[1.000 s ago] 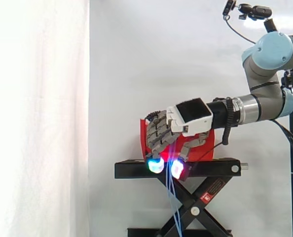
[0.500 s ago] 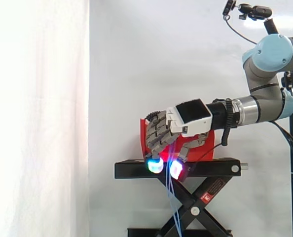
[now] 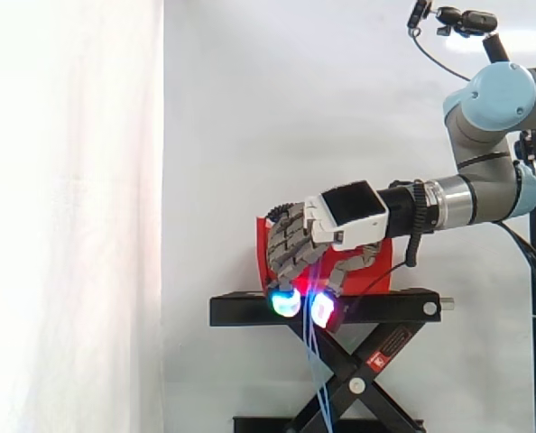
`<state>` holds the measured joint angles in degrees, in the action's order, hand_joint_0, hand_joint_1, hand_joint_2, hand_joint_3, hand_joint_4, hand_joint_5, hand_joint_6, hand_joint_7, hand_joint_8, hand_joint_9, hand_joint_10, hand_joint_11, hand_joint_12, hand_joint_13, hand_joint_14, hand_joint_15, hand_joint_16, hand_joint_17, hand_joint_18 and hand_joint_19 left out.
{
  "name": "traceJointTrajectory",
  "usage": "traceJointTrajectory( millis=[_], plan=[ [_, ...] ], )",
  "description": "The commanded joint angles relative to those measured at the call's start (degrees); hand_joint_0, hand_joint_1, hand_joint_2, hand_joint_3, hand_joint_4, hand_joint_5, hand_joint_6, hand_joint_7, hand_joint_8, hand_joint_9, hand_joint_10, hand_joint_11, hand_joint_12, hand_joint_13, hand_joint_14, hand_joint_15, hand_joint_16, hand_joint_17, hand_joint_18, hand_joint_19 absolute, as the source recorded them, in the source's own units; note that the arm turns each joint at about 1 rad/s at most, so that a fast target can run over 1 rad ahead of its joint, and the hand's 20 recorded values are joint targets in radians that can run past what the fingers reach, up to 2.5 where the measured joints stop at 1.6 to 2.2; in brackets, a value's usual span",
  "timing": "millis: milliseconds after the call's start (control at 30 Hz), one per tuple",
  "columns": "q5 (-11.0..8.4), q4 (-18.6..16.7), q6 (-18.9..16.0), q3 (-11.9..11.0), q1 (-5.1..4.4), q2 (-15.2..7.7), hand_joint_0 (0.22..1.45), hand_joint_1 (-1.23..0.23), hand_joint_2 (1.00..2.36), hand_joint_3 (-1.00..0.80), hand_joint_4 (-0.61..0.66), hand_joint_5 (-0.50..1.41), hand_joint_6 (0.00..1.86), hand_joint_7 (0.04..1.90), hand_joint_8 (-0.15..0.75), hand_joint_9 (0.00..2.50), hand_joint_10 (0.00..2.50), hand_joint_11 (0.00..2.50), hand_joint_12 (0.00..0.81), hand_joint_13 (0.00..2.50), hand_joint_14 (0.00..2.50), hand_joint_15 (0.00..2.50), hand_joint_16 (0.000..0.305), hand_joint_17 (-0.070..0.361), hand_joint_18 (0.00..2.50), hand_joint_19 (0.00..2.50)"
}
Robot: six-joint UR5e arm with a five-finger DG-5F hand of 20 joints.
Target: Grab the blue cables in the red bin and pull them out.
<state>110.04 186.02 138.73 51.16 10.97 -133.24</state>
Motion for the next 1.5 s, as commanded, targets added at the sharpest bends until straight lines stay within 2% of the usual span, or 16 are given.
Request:
traceJointTrajectory(
  millis=[0, 1133, 1267, 1467],
  plan=[
    [0.00, 0.0, 0.0, 0.0, 0.01, 0.0, 0.80, -0.90, 1.00, -1.00, 0.14, 0.86, 0.02, 0.82, 0.282, 0.83, 0.02, 1.12, 0.373, 0.77, 0.02, 0.71, 0.049, 0.109, 0.58, 0.60],
    [0.88, 0.0, 0.1, 0.2, 0.72, -0.1, 0.80, -0.89, 1.00, -1.00, 0.13, 0.87, 0.00, 0.82, 0.282, 0.83, 0.02, 1.11, 0.374, 0.77, 0.02, 0.70, 0.049, 0.110, 0.58, 0.60],
    [0.88, 0.0, 0.1, 0.2, 0.72, 0.0, 0.80, -0.90, 1.00, -1.00, 0.14, 0.87, 0.13, 0.80, 0.281, 0.84, 0.02, 1.10, 0.373, 0.78, 0.02, 0.70, 0.049, 0.109, 0.58, 0.61],
    [0.88, -0.1, 0.1, 0.3, 0.72, 0.0, 0.81, -0.90, 1.00, -1.00, 0.12, 0.85, 0.21, 0.78, 0.280, 0.84, 0.02, 1.10, 0.373, 0.78, 0.02, 0.71, 0.049, 0.109, 0.58, 0.60]
  ],
)
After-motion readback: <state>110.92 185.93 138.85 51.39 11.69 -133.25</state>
